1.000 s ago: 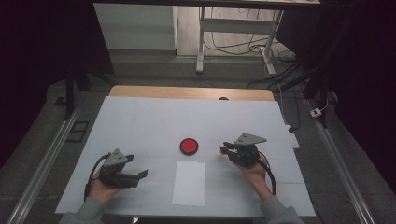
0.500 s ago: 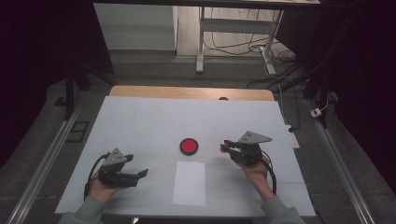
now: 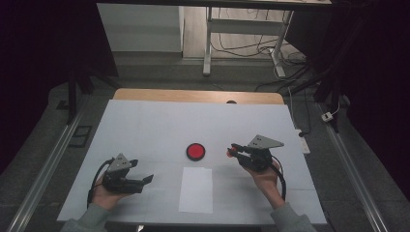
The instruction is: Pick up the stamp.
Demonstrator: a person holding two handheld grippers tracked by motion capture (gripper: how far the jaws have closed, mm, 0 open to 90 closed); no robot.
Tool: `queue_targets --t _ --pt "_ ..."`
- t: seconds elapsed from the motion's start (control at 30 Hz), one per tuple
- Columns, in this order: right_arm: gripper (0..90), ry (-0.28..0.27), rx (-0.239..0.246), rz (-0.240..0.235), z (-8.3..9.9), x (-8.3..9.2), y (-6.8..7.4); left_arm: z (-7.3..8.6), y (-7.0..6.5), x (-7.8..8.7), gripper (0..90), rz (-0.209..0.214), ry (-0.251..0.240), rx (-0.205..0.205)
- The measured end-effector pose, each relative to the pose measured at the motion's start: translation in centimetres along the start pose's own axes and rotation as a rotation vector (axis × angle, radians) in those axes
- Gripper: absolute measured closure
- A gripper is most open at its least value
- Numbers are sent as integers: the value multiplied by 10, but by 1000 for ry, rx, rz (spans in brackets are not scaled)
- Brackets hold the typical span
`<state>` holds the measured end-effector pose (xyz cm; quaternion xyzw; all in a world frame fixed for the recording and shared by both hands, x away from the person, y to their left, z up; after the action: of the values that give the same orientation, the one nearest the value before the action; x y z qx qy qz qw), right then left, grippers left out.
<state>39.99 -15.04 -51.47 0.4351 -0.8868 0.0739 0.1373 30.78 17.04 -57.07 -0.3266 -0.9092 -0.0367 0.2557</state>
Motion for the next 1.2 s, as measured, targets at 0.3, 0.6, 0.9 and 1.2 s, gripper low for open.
queue_targets --t 0.3,0.6,0.9,1.2 --pt "717 -23 9 -22 -10 2 9 0 0 -1 161 2 -4 -1" --pt "717 -34 4 -53 -17 0 19 0 0 -2 161 3 -2 -6" --pt "717 -42 19 -69 -22 1 27 -1 -1 -2 161 5 -5 -10" --pt "717 -36 16 -108 -21 -1 39 -1 -2 -1 161 1 -7 -10"
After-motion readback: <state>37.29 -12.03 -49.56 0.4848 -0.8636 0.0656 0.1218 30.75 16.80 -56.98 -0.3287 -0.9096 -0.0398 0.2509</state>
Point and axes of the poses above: each handheld gripper's, and its own axes: x roughly backward along the jaws, z roughly out of its underside, y roughly to its left, the point moved 9 cm from there along -x, roughly forward along the jaws, and after that the axes turned 9 degrees about -y, right-handed, at the moved point
